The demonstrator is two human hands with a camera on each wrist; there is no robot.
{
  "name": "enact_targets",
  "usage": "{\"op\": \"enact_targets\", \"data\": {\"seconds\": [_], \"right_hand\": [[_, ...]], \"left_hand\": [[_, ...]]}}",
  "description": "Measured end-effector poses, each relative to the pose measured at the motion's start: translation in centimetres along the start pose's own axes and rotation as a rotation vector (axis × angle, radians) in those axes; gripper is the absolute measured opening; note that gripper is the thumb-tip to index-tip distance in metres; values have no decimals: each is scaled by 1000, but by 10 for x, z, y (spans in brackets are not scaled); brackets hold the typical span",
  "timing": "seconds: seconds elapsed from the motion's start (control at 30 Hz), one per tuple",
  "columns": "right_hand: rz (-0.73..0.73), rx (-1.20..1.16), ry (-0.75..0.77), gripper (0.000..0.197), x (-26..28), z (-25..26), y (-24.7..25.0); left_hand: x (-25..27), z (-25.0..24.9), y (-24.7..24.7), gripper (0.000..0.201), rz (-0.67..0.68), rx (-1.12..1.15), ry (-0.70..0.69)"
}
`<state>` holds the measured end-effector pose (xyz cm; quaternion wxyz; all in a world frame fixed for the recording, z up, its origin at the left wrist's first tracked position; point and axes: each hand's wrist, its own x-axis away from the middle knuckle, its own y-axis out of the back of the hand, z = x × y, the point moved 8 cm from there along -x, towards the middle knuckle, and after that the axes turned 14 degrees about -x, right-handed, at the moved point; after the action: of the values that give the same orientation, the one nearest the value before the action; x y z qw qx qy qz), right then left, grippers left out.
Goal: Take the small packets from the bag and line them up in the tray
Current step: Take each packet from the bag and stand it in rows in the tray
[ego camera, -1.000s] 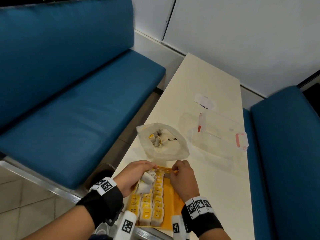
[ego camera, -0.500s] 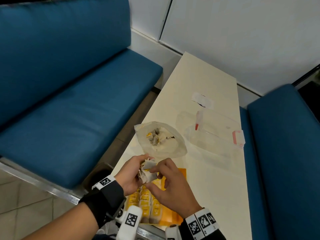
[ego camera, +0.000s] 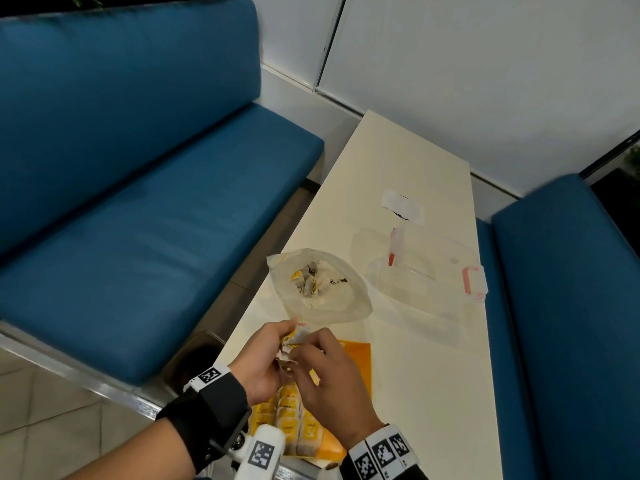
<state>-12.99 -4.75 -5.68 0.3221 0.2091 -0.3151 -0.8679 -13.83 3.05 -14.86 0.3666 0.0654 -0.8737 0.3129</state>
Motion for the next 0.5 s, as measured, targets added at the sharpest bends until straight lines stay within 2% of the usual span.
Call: {"op": "enact_targets", "data": {"seconds": [0.1, 0.27, 0.5], "right_hand": [[-12, -89, -39, 9, -1, 1, 0], [-109, -286, -90, 8, -3, 1, 18], [-169, -636, -195, 6, -9, -9, 32]], "left_hand": [[2, 2, -1, 34, 28, 23, 18], [1, 1, 4, 35, 25, 46, 16], [5, -1, -5, 35, 104, 95, 40]]}}
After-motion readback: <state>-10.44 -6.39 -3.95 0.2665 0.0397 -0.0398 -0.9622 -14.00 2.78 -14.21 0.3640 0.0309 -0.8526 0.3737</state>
